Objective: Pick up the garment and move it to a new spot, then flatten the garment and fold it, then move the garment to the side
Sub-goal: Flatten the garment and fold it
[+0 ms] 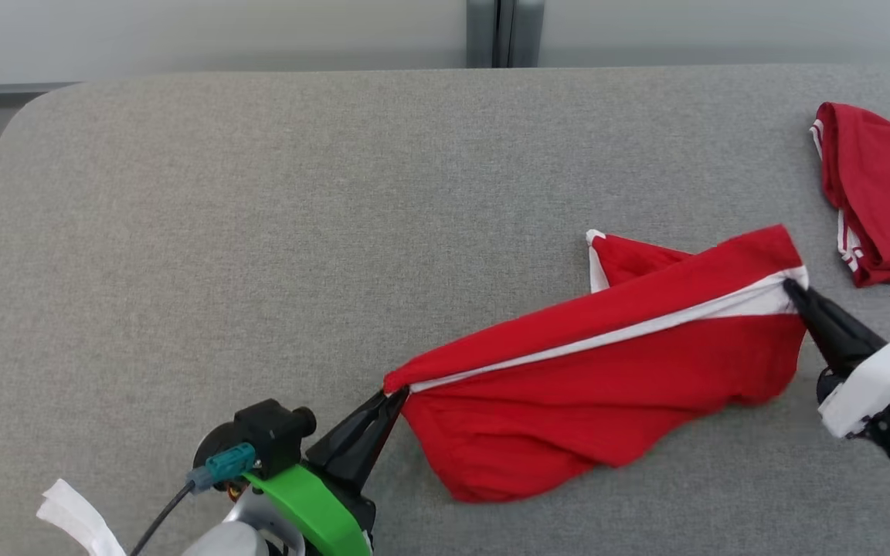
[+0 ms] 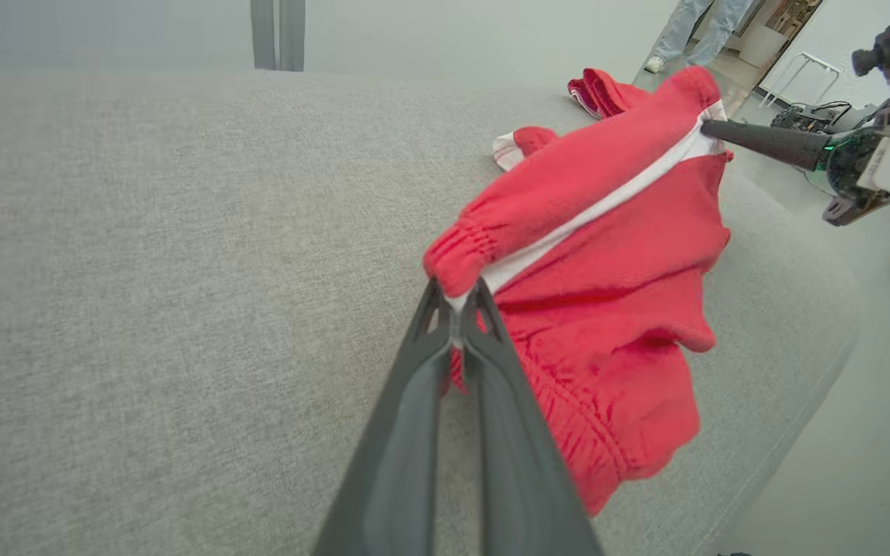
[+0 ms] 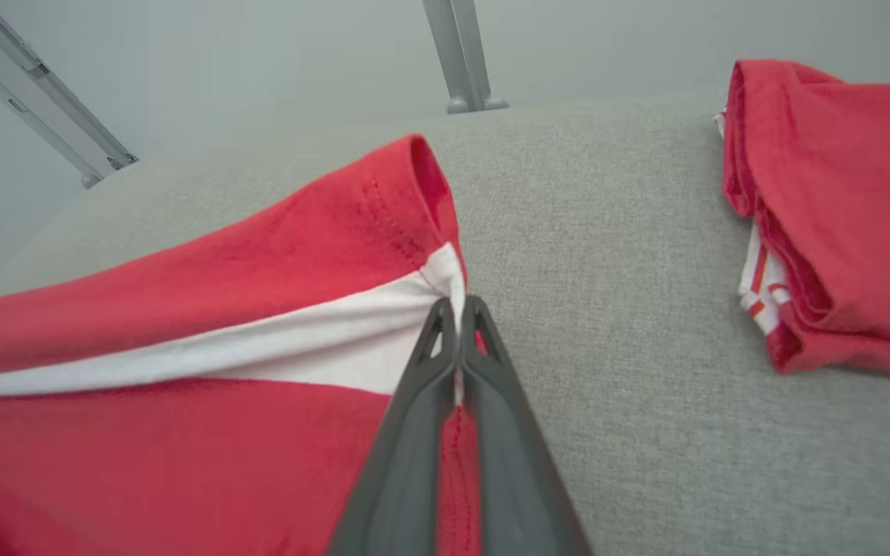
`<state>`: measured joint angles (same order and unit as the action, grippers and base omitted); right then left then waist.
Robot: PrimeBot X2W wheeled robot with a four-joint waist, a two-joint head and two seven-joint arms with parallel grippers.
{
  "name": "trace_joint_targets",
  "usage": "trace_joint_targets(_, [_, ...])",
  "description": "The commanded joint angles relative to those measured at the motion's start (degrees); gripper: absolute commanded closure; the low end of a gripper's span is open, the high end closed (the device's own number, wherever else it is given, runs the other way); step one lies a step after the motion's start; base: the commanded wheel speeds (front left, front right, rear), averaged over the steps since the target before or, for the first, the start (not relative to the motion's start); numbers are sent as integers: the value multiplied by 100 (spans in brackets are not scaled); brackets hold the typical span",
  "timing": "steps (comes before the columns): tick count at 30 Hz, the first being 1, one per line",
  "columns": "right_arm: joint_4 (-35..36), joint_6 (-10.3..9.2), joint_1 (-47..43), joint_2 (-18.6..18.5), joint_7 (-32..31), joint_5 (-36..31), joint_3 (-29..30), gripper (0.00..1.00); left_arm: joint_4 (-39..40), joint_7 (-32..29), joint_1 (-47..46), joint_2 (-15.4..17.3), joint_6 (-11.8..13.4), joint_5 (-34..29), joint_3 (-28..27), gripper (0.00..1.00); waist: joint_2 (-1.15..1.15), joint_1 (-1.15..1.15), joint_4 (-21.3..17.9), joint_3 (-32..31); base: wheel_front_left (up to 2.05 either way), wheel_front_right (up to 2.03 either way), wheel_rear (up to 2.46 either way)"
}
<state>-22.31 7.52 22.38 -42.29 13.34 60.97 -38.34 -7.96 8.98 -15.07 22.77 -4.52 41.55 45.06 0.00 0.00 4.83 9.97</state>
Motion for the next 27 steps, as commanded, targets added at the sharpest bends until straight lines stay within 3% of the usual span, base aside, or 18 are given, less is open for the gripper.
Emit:
trace_joint_targets(1, [148,-6,-90,-141,76,95,143,100,122,44,-162,96,-2,-85,-49,100,0,0,-110,-130,0,0,0])
trace_joint_targets(7, [813,-8,-36,-559,173,-35,836,100,684,126,-657,283,-36,-343,-188,100,0,0,-285,-280,0,0,0])
trace_joint_targets(13, [1202,-7,609,-562,181,-520,1515,100,673,78,-2114,204,-217,-428,-373,100,0,0,-467,28,0,0,0])
trace_joint_targets(18, [933,-6,2179,-153,-211,-964,1451,100,-1,15,-4237,54,-292,-411,-216,100,0,0,-725,856,0,0,0])
trace_joint_targets(22, [356,-6,3615,207,-106,-1422,1519,100,-817,337,-5860,-66,-291,-443,116,100,0,0,-876,1597,0,0,0])
trace_joint_targets(27, [-182,-5,4705,464,150,-1989,1779,100,-1430,624,-6966,-344,-293,-606,-5,100,0,0,-991,2169,0,0,0])
